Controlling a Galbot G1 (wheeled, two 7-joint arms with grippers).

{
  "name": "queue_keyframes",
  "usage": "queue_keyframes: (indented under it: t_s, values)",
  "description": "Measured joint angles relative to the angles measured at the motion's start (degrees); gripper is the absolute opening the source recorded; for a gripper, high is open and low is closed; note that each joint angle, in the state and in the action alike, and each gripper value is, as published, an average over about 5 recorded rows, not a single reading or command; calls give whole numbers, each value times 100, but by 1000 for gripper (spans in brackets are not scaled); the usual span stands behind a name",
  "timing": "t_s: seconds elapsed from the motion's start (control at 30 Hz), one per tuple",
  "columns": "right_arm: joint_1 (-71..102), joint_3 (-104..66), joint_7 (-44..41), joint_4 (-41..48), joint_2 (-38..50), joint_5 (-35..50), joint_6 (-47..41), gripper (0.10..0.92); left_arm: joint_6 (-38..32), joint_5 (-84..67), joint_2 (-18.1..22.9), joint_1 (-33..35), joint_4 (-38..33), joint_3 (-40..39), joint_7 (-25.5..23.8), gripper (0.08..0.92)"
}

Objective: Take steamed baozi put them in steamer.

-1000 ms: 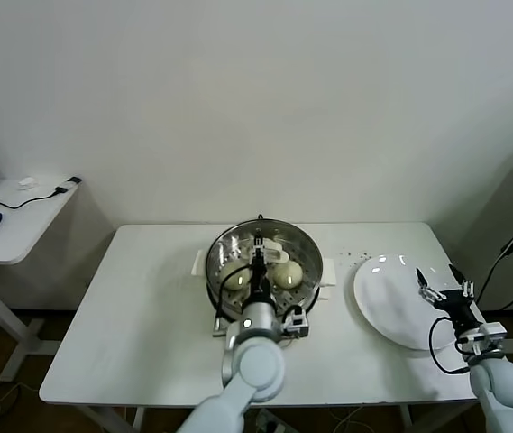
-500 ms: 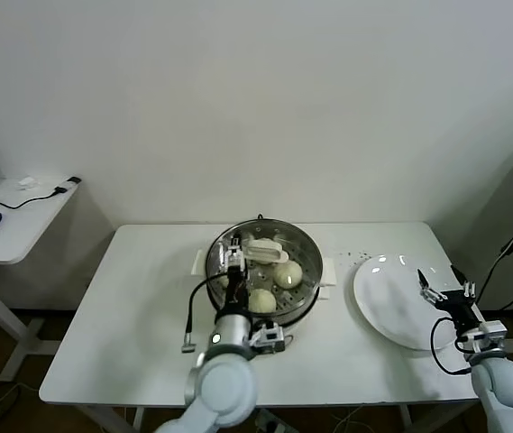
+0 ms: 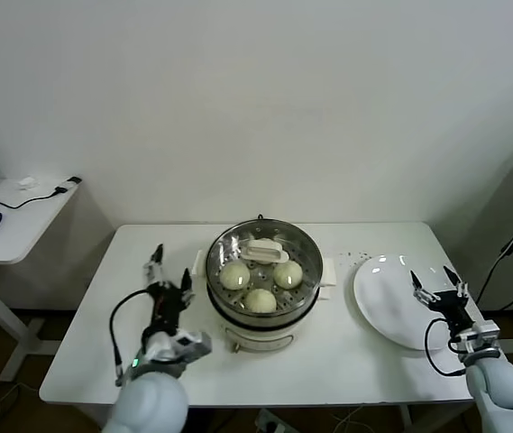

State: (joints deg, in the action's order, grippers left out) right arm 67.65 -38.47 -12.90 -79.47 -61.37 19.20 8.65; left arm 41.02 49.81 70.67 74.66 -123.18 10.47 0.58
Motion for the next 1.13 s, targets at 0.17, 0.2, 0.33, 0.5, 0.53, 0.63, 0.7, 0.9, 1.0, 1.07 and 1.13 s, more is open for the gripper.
queue_keyframes:
  t_s: [0.17, 0.2, 0.33, 0.5, 0.53, 0.63, 0.7, 0.9, 1.0, 1.07, 1.13]
  values:
    - [34, 34, 3, -105, -85, -60, -35, 823, -772, -1628, 233, 539, 11, 921, 203, 823]
    - [41, 39, 2, -127, -99, -67, -44, 823, -998, -1948, 300, 633, 26, 1100, 209, 823]
    - [83, 46, -15, -226, -143, -94, -77, 823, -1883, -3125, 565, 952, 149, 1748, 166, 823]
    - [166, 16, -64, -362, -160, -118, -116, 823, -2769, -4271, 790, 1247, 405, 2315, 73, 823]
    - [188, 6, -80, -390, -162, -120, -121, 823, -2919, -4441, 835, 1292, 459, 2396, 53, 823]
    - [263, -30, -126, -475, -166, -110, -147, 823, -3308, -4825, 969, 1407, 586, 2595, 15, 823]
    - [311, -53, -148, -531, -166, -94, -170, 823, -3520, -4998, 1044, 1467, 639, 2698, 0, 823]
    - [402, -92, -181, -655, -197, -29, -221, 823, -3982, -5204, 1163, 1631, 718, 2924, -45, 823]
    - [434, -108, -192, -702, -226, 9, -230, 823, -4116, -5220, 1210, 1697, 721, 2999, -85, 823]
    - [457, -118, -202, -720, -236, 38, -235, 823, -4182, -5224, 1233, 1723, 731, 3038, -109, 823]
    - [469, -123, -207, -725, -239, 53, -237, 823, -4212, -5223, 1243, 1732, 738, 3057, -118, 823]
